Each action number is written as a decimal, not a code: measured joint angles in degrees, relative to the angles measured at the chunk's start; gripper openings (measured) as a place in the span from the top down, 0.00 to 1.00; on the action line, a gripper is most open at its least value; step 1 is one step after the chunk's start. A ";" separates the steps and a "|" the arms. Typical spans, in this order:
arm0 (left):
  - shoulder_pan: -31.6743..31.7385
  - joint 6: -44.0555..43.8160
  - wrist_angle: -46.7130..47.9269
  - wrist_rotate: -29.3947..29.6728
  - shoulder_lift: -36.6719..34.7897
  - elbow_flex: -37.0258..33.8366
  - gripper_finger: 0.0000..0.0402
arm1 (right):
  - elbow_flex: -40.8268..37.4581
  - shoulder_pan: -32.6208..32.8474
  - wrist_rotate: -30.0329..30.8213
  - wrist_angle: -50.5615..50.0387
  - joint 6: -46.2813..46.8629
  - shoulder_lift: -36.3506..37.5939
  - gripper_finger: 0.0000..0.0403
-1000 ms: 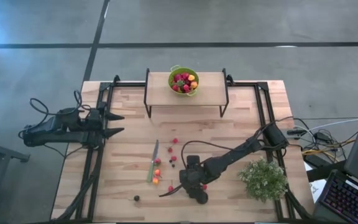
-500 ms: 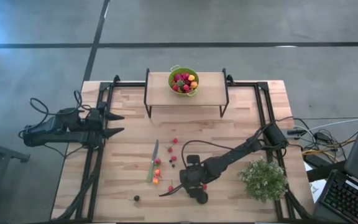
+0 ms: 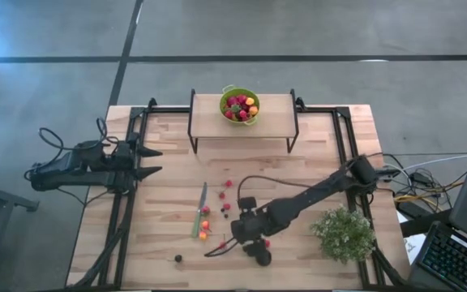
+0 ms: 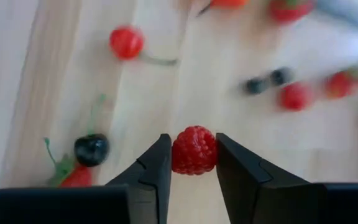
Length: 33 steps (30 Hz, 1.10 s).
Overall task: Pick & Place Fruit
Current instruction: Put the raspberry into the green colander on the shelf
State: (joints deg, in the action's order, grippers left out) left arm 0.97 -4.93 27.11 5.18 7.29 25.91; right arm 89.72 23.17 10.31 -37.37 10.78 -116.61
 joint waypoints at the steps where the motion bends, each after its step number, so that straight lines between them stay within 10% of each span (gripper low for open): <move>1: 0.00 0.00 -0.05 0.01 -0.02 0.00 0.40 | 0.93 -0.42 0.41 -0.59 -0.95 1.12 0.76; 17: 0.01 0.00 0.45 0.01 0.48 0.00 0.40 | 7.39 -19.18 3.78 -5.67 -8.04 20.86 0.76; 33: 0.00 0.00 0.45 0.01 0.50 0.00 0.40 | 8.62 -44.60 0.13 -2.75 -6.51 16.40 0.75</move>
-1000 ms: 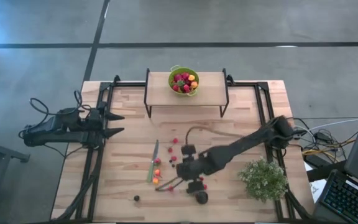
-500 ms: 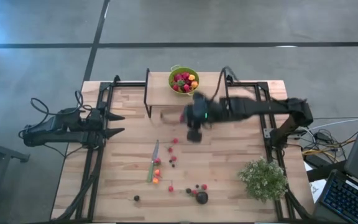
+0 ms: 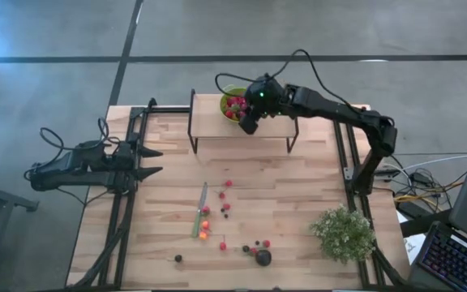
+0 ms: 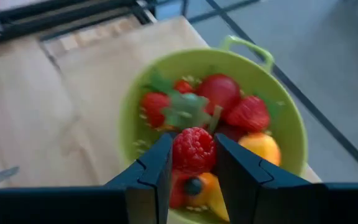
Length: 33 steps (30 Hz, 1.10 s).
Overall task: Pick & Place Fruit
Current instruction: Put the raspberry into the green colander on the shelf, then put the strawberry into the green colander on the shelf
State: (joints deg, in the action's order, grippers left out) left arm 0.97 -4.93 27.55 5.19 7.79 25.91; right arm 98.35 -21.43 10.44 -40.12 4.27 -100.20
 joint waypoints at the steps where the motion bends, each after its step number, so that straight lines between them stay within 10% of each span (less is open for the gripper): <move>1: 0.00 0.00 0.00 0.00 0.00 0.00 0.40 | 0.00 -0.62 0.02 0.07 0.02 -0.27 0.75; 23: 0.00 0.00 0.00 0.00 0.00 0.00 0.40 | 3.35 -1.58 -6.99 -0.36 2.60 -1.26 0.37; 33: 0.00 0.00 0.00 0.00 0.00 0.00 0.40 | 8.51 10.73 -8.94 -9.25 0.86 0.44 0.43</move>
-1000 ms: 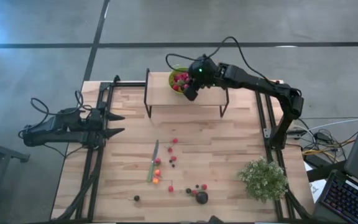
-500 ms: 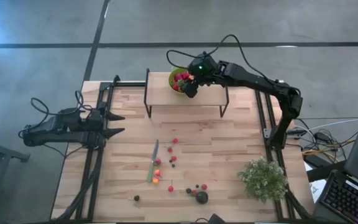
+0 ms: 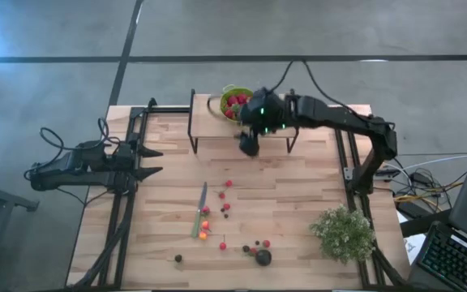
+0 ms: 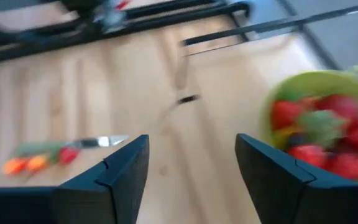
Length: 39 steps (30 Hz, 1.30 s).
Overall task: Pick & Place Fruit
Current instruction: Put the strawberry into the green colander on the shelf
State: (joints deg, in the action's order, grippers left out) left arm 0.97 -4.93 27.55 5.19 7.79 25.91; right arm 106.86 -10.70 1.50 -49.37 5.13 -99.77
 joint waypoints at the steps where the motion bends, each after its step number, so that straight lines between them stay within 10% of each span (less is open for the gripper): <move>1: 0.00 -0.01 0.00 0.00 0.00 0.00 0.40 | 0.01 1.68 -0.02 -0.33 0.05 0.00 0.44; 20: -0.01 0.00 0.01 0.00 0.00 0.00 0.40 | -8.29 27.27 5.98 2.80 1.20 -0.07 0.57; 39: -0.02 -0.01 -0.01 0.00 0.02 0.00 0.40 | -17.99 39.25 5.92 13.31 3.24 -2.58 0.68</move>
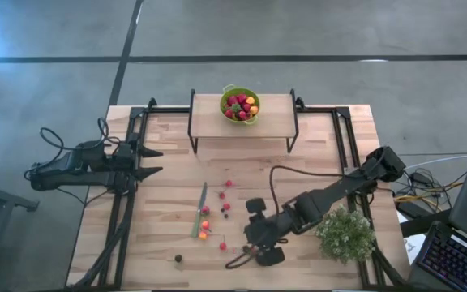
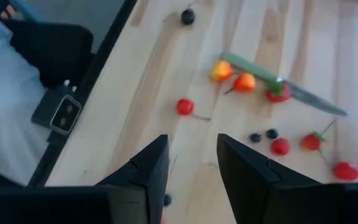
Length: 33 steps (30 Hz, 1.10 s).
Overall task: Pick & Place Fruit
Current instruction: Put the strawberry into the green colander on the shelf
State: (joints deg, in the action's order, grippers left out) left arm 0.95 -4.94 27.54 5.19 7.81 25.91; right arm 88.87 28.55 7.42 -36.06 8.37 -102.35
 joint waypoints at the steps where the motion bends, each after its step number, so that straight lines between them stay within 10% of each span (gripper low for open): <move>1: 0.01 0.01 -0.01 0.00 0.00 0.00 0.40 | -0.45 0.33 0.00 1.31 0.01 -0.15 0.68; 33: 0.00 0.01 0.47 0.00 0.05 0.00 0.40 | -2.02 4.47 0.09 11.17 4.95 -19.87 0.62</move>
State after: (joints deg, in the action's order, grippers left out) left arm 0.95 -4.93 28.01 5.19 7.87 25.91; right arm 86.85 33.01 7.51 -24.90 13.32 -122.22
